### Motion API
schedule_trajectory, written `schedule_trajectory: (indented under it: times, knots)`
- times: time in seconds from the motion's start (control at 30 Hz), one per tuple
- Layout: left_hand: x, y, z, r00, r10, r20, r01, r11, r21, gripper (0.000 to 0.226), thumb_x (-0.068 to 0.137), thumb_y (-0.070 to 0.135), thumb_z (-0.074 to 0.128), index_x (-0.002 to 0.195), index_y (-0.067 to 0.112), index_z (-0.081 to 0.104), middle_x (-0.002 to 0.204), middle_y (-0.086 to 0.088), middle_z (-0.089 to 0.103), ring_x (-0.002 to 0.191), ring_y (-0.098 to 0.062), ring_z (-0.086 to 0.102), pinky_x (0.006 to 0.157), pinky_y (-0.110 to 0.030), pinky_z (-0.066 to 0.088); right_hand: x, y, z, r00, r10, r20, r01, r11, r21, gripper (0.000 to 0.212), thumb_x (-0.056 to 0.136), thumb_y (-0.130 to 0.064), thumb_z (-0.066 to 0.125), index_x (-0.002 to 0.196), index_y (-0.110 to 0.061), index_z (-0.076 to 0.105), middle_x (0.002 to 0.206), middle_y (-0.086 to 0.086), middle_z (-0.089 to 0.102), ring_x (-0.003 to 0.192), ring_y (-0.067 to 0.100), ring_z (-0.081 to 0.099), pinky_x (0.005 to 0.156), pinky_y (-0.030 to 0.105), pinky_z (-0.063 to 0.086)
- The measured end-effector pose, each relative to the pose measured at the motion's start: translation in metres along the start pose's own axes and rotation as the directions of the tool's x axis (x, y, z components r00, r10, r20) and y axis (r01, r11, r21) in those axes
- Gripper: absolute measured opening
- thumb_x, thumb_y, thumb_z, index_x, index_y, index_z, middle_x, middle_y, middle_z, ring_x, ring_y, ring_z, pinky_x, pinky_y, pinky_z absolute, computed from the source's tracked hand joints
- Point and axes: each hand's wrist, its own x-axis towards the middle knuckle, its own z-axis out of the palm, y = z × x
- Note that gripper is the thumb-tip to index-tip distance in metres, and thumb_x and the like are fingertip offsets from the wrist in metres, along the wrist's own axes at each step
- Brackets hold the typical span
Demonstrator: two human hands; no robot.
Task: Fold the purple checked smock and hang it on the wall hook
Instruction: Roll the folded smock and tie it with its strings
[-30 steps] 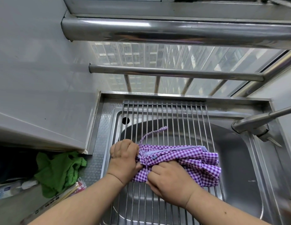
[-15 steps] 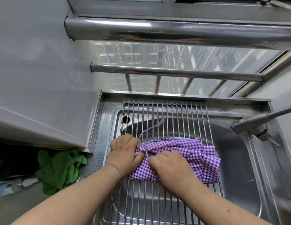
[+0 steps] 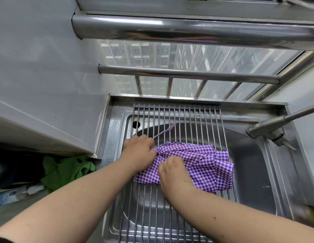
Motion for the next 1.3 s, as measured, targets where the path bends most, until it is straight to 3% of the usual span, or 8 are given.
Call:
schedule_trajectory:
  times: [0.27,0.4,0.5,0.63,0.83,0.97,1.13,1.3]
  knots:
    - [0.003,-0.002,-0.023,0.994,-0.032,0.105,0.047,0.988,-0.144,0.012,0.085,0.038,0.058,0.085,0.027,0.054,0.086,0.009,0.062,0.085,-0.017,0.057,0.078,-0.038,0.038,-0.002,0.03,-0.014,0.991,-0.031,-0.133,0.061,0.972,0.226,0.035,0.105,-0.036,0.039,0.077,-0.02,0.052,0.077,-0.001,0.055,0.074,0.022,0.05,0.072,0.041,0.033]
    - [0.002,-0.01,-0.044,0.958,-0.103,0.267,0.263,0.678,-0.686,0.017,0.101,0.033,0.057,0.097,0.017,0.063,0.095,0.001,0.067,0.081,-0.016,0.062,0.073,-0.036,0.052,-0.023,0.061,-0.03,0.989,0.011,-0.148,0.065,0.864,0.499,0.038,0.101,-0.045,0.038,0.077,-0.019,0.052,0.073,-0.004,0.058,0.064,0.017,0.053,0.067,0.037,0.052]
    - [-0.003,-0.01,-0.064,0.921,-0.252,0.296,0.378,0.403,-0.834,0.039,0.108,0.045,0.042,0.088,0.016,0.057,0.086,-0.003,0.061,0.084,-0.02,0.057,0.08,-0.034,0.045,-0.043,0.082,-0.046,0.996,0.033,-0.088,0.045,0.651,0.757,0.031,0.103,-0.038,0.04,0.081,-0.019,0.051,0.079,0.0,0.064,0.067,0.015,0.058,0.067,0.033,0.058]
    - [-0.016,-0.019,-0.068,0.863,-0.157,0.479,0.5,0.396,-0.77,0.069,0.099,0.076,0.021,0.081,0.022,0.06,0.076,-0.01,0.06,0.067,-0.024,0.057,0.075,-0.038,0.046,-0.064,0.101,-0.059,0.989,0.14,-0.051,0.039,0.084,0.996,0.031,0.107,-0.026,0.041,0.079,-0.014,0.049,0.079,0.01,0.058,0.07,0.021,0.051,0.07,0.038,0.048]
    - [-0.034,0.002,-0.067,0.656,0.154,0.739,0.733,0.102,-0.672,0.119,0.066,0.108,0.034,0.138,0.018,0.063,0.145,-0.007,0.062,0.138,-0.033,0.053,0.12,-0.059,0.033,-0.067,0.104,-0.054,0.928,0.366,0.072,0.086,-0.398,0.913,0.031,0.097,-0.024,0.049,0.092,-0.002,0.07,0.098,0.01,0.072,0.089,0.029,0.067,0.09,0.046,0.057]
    - [-0.043,0.044,-0.084,0.871,-0.017,0.491,0.477,-0.209,-0.854,0.06,0.106,0.065,0.033,0.117,0.021,0.072,0.111,-0.011,0.079,0.11,-0.034,0.071,0.102,-0.052,0.049,-0.067,0.093,-0.044,0.958,0.239,0.159,0.084,-0.764,0.64,0.023,0.086,-0.023,0.051,0.099,-0.005,0.057,0.095,0.014,0.061,0.095,0.033,0.052,0.09,0.048,0.045]
    - [-0.035,0.038,-0.076,0.929,-0.034,0.368,0.317,-0.44,-0.84,0.044,0.105,0.036,0.047,0.135,0.008,0.062,0.142,-0.018,0.064,0.131,-0.037,0.061,0.116,-0.057,0.04,-0.074,0.081,-0.029,0.942,0.249,0.224,0.085,-0.824,0.56,0.028,0.102,-0.015,0.042,0.103,0.004,0.062,0.097,0.015,0.071,0.094,0.032,0.064,0.09,0.043,0.053]
    - [-0.037,0.027,-0.074,0.923,-0.014,0.384,0.355,-0.351,-0.866,0.057,0.1,0.052,0.055,0.142,0.013,0.06,0.133,-0.007,0.069,0.116,-0.033,0.054,0.109,-0.042,0.038,-0.078,0.074,-0.018,0.932,0.212,0.294,0.048,-0.877,0.478,0.031,0.106,-0.01,0.034,0.098,0.001,0.062,0.074,0.005,0.076,0.08,0.023,0.067,0.073,0.036,0.052]
